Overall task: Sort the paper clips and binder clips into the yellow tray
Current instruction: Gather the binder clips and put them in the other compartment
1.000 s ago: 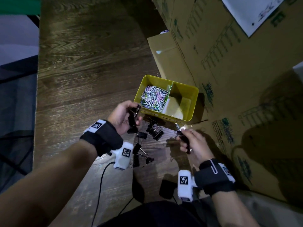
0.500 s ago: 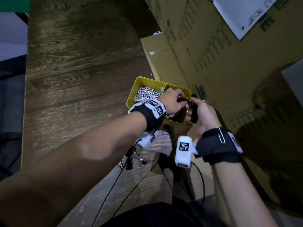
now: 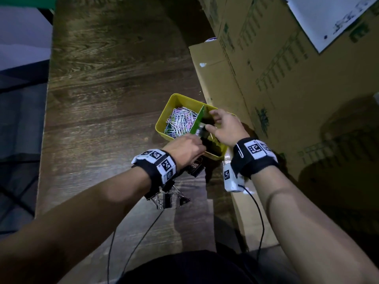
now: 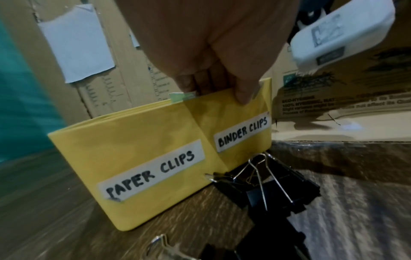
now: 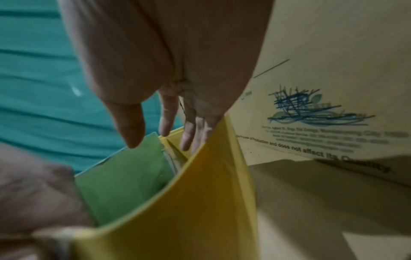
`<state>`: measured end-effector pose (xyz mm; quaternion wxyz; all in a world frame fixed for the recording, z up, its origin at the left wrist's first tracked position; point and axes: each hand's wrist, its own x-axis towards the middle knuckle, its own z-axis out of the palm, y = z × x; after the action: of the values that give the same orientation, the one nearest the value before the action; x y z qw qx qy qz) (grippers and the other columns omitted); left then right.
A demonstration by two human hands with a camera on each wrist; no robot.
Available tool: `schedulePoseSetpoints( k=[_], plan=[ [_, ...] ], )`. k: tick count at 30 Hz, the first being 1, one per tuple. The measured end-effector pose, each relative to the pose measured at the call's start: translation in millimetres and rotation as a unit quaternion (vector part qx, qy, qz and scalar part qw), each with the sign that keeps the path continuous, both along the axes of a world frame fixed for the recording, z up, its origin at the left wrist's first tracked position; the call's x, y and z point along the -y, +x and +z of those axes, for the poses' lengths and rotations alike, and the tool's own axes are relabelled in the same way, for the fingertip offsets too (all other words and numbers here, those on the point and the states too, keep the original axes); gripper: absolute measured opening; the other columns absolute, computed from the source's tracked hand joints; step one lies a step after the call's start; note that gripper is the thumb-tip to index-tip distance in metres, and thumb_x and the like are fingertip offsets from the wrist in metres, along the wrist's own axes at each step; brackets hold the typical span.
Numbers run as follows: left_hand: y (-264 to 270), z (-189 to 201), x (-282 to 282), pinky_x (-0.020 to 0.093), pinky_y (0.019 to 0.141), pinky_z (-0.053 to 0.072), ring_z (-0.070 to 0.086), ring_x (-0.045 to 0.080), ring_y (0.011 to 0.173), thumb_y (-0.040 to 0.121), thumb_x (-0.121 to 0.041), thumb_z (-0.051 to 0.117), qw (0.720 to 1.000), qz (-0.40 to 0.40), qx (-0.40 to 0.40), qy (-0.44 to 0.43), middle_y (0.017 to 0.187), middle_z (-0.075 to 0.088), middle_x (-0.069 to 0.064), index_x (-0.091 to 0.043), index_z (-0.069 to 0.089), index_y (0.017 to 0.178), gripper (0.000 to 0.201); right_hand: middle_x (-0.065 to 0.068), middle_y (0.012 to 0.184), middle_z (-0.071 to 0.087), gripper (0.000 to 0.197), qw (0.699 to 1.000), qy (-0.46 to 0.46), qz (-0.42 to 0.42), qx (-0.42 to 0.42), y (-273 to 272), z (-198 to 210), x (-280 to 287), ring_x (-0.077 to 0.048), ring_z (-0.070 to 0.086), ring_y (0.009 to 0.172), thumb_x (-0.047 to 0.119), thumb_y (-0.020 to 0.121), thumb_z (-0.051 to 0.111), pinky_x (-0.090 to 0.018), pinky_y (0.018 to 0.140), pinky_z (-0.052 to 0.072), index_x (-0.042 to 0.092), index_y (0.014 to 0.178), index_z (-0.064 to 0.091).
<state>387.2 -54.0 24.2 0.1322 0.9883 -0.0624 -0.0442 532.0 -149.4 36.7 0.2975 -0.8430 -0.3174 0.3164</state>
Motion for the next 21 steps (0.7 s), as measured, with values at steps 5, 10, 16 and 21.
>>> schedulePoseSetpoints(
  k=[5,10,16,21],
  plan=[
    [-17,2,-10,0.039,0.079,0.052,0.062,0.029,0.078,0.091,-0.020,0.052,0.998,0.051,0.020,-0.038,0.081,0.066,0.011,-0.005,0.067,0.094,0.022,0.006,0.100,0.067,0.020,0.987,0.158,-0.034,-0.004,-21,13,3,-0.005,0.062,0.090,0.017,0.087,0.065,-0.028,0.086,0.054,0.021,0.107,0.066],
    [-47,18,-33,0.028,0.069,0.046,0.053,0.020,0.072,0.090,-0.020,0.047,0.969,0.172,0.148,-0.102,0.078,0.062,0.009,-0.005,0.064,0.083,0.024,0.002,0.073,0.068,0.020,0.984,0.057,0.159,-0.059,-49,38,24,0.001,0.052,0.045,0.041,0.090,0.057,-0.007,0.044,0.037,0.023,0.090,0.067],
    [-99,-12,-29,0.037,0.061,0.053,0.061,0.028,0.073,0.080,-0.027,0.043,0.961,0.264,-0.032,-0.072,0.083,0.066,0.011,-0.009,0.065,0.086,0.029,-0.008,0.123,0.058,0.056,0.937,-0.201,0.269,0.097,-89,-11,38,-0.024,0.059,0.111,0.039,0.089,0.060,-0.041,0.096,0.049,0.022,0.138,0.041],
    [-95,-45,-12,0.043,0.095,0.044,0.047,0.032,0.114,0.088,-0.016,0.054,0.947,0.280,-0.140,-0.066,0.130,0.047,0.009,-0.022,0.047,0.133,0.046,-0.009,0.137,0.046,0.054,0.958,-0.146,0.198,0.147,-113,-51,46,-0.026,0.045,0.124,0.023,0.085,0.067,-0.036,0.099,0.042,0.016,0.133,0.043]
  ],
)
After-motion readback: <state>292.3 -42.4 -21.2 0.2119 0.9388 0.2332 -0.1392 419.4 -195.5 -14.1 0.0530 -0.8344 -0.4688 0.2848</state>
